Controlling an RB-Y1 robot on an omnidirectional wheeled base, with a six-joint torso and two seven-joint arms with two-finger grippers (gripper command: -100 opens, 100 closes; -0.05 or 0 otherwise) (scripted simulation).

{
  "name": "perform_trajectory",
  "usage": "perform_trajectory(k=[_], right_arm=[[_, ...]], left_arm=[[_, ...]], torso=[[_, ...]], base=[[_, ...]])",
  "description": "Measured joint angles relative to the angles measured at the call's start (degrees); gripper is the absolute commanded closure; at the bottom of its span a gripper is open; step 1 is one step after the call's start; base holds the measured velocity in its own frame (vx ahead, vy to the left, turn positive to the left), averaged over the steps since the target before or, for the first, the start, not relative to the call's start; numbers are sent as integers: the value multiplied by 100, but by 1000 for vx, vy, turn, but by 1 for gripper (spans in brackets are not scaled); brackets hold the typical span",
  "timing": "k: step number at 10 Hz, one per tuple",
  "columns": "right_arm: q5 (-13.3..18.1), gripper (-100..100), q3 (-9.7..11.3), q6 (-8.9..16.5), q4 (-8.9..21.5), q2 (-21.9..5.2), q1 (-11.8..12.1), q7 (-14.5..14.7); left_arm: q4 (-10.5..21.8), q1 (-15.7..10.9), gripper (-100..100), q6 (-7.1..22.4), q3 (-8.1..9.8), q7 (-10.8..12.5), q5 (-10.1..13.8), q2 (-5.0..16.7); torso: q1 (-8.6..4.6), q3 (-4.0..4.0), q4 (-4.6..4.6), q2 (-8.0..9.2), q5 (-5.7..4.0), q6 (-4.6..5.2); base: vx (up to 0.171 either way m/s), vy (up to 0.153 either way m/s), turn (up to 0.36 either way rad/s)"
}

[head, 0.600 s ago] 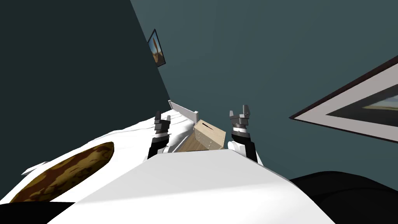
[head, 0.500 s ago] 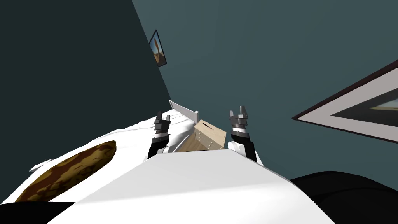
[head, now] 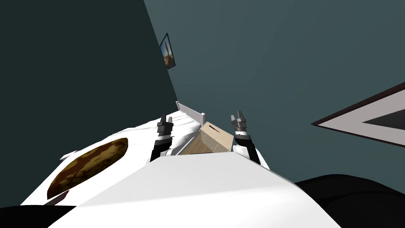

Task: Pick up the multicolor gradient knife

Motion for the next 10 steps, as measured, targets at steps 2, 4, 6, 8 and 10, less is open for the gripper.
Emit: perform_trajectory(k=[2,4,6,8,10], right_arm=[[148,-100,-36,-12,346,-277,-67,31],[345,-100,11,-23,659,-479,-94,103],[456,-100,-31,-21,913,-715,-103,92],[694,-100,-12,-130,1352,-997,-117,127],[856,-100,-24,-100,1739,-1250,-205,122]], left_arm=[[0,0,0,0,0,0,0,0],[0,1,0,0,0,0,0,0],[0,0,0,0,0,0,0,0],[0,0,0,0,0,0,0,0],[0,0,0,0,0,0,0,0]], torso=[[-2,-3,-1,-5,-1,-2],[-4,-6,-3,-10,-1,1],[-9,-6,-2,-10,-2,1],[-5,-9,-4,-17,-1,-3],[-9,-9,-4,-16,-2,-1]], base=[[19,38,203],[30,22,98],[25,16,110],[43,22,191],[45,20,206]])
